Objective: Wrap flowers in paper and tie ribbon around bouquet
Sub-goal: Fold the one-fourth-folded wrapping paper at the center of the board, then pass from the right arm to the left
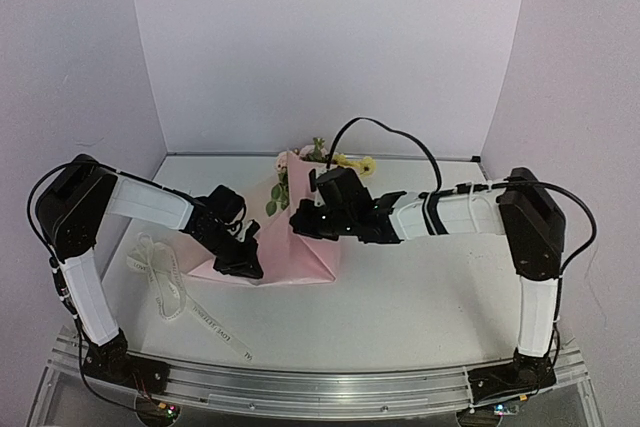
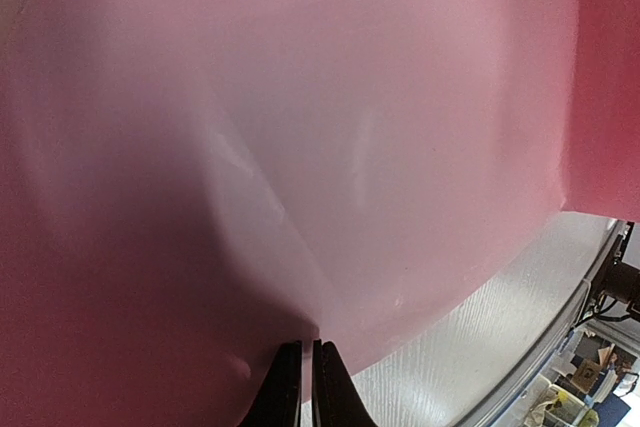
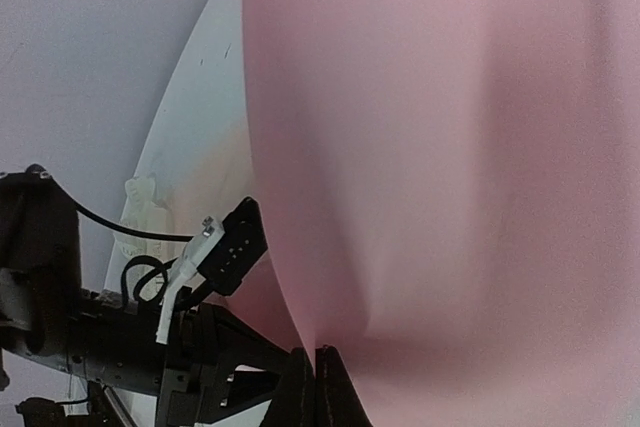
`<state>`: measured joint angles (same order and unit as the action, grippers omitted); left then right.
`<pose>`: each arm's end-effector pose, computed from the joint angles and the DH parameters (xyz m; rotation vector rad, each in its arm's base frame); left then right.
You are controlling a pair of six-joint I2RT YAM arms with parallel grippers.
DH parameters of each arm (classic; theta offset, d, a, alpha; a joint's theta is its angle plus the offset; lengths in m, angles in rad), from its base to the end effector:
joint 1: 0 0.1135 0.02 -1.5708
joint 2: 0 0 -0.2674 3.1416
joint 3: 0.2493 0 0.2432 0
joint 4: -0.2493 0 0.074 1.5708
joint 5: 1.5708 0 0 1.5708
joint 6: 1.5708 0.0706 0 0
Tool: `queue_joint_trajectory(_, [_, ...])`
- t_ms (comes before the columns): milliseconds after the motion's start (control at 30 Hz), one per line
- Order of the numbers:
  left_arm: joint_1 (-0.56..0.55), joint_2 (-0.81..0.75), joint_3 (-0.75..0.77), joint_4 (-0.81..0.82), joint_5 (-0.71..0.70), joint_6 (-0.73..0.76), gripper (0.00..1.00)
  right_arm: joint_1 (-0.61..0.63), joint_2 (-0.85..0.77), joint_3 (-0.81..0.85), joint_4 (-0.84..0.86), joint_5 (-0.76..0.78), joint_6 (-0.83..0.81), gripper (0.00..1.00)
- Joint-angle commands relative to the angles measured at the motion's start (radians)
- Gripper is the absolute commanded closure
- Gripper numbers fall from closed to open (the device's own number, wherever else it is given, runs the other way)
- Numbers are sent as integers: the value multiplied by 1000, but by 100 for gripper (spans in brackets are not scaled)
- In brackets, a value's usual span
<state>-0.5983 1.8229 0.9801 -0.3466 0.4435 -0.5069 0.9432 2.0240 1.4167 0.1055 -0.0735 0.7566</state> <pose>0.2635 -0.2163 0.1086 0.2610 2.9187 -0.8585 0.2844 0.4009 0.1992 -0.2605 2.2544 1.0640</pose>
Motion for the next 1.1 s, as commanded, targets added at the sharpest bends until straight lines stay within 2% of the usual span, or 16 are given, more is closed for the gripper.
queue_joint_trajectory(0, [5,-21,-2,25,-12,-12,94,4,88,78,45,-78,16,100])
queue_joint_trajectory(300, [6,-61,9,29,-44,-21,90,4,220,155,73,-138,42,100])
queue_joint_trajectory(533, [16,-145,49,48,-95,-74,78,3,273,188,74,-148,56,100])
queue_joint_trajectory(700, [71,-176,104,65,-182,-147,68,3,292,195,74,-152,61,100])
queue_joint_trajectory(900, [88,-58,287,49,-181,-119,50,4,305,210,73,-154,66,100])
queue_joint_trajectory(1067, [86,87,447,-34,-195,-83,48,4,310,221,71,-153,67,100])
